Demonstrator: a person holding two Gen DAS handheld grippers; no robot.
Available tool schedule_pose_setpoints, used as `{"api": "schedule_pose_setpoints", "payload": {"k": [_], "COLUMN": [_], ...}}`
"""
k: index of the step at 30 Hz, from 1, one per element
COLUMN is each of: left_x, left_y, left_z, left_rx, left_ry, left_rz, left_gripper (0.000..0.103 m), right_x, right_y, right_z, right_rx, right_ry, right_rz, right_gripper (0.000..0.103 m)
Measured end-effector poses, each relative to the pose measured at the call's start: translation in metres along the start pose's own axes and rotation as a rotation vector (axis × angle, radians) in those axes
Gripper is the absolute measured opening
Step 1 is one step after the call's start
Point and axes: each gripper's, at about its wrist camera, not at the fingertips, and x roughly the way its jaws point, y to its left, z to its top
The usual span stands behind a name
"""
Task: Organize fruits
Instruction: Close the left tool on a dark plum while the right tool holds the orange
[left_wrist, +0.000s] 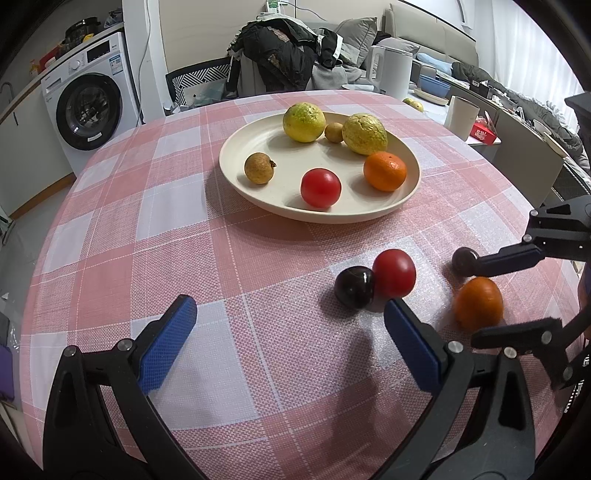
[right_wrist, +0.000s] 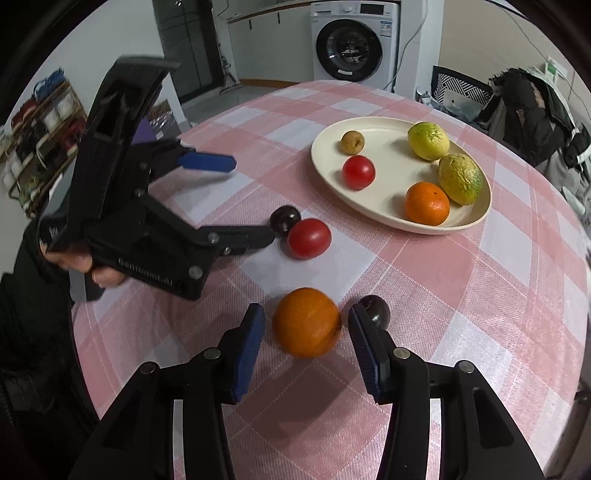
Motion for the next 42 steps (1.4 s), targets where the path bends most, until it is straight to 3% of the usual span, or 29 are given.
{"api": "schedule_pose_setpoints", "payload": {"k": [8, 11, 13, 21, 29, 31, 36, 42], "left_x": [-0.002, -0.001, 0.000, 0.006, 0.011, 0.010, 0.012, 0.015], "left_y": [-0.003, -0.004, -0.005, -0.008, -0.010, -0.011, -0.018, -0.027], "left_z": [0.001, 0.002, 0.002, 0.004, 0.007, 0.008, 0.011, 0.015], "left_rx": [-0.008, -0.003, -0.003, 0.010, 0.023, 0.030, 0.052, 0.079], "left_ry": [-0.006, 0.001, 0.006, 0.028, 0.035, 0.030, 0.028, 0.029], "left_rz": [-0.019, -0.032, -0.040, -0.073, -0.106, -0.126, -0.155, -0.156], "left_gripper": [0.097, 0.091, 0.088, 0.068, 0.059, 0.049, 0.035, 0.032], "right_x": [0.009, 0.009, 0.010, -0.005, -0.014, -0.015, -0.018, -0.021], "right_y": [0.012, 0.013, 0.014, 0.012, 0.002, -0.004, -0.010, -0.010], "right_z": [-0.003, -0.003, -0.004, 0.000, 0.004, 0.005, 0.005, 0.003], "right_rx": [-0.059, -0.066, -0.080, -0.078, -0.037, -0.019, 0.003, 0.017], "right_ry": [0.030, 0.026, 0.025, -0.042, -0.076, -0.083, -0.094, -0.105], "right_rz": [-0.023, -0.031, -0.051, -0.055, -0.082, -0.092, -0.097, -0.104], "right_gripper": [0.049, 0.048, 0.040, 0.039, 0.039, 0.039, 0.039, 0.039]}}
